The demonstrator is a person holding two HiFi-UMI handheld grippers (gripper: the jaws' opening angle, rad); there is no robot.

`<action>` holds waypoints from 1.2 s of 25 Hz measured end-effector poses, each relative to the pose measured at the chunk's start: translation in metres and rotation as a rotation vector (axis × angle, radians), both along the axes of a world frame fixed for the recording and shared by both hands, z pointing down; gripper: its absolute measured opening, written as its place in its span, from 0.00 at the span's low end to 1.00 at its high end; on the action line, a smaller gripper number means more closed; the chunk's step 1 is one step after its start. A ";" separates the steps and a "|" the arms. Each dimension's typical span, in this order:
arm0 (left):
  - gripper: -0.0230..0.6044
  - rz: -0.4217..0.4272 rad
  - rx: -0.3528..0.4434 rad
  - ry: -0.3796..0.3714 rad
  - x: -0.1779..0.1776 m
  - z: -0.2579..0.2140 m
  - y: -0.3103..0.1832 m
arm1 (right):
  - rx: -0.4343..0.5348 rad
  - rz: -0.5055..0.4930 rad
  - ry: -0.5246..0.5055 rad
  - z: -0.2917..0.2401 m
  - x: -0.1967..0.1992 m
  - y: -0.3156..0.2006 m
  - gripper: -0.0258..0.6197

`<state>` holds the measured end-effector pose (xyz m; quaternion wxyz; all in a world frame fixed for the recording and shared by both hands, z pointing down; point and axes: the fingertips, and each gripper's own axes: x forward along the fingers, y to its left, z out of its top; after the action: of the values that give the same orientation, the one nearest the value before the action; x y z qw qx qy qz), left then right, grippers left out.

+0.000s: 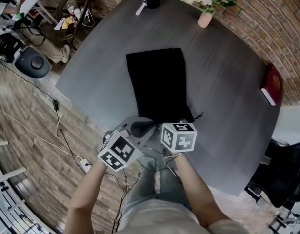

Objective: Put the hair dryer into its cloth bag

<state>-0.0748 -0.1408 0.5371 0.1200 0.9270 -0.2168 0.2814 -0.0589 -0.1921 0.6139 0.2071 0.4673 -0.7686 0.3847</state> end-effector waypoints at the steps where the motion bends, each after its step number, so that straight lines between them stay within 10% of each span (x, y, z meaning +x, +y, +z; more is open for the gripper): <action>1: 0.07 -0.005 -0.004 0.005 0.000 0.000 0.000 | 0.000 -0.005 0.007 0.000 0.000 0.000 0.30; 30: 0.07 -0.083 -0.025 -0.014 -0.006 0.022 0.004 | 0.010 -0.113 0.075 -0.026 0.026 0.064 0.48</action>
<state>-0.0810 -0.1364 0.5593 0.1417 0.9138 -0.2523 0.2851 -0.0326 -0.1280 0.5880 0.2550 0.4382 -0.7874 0.3507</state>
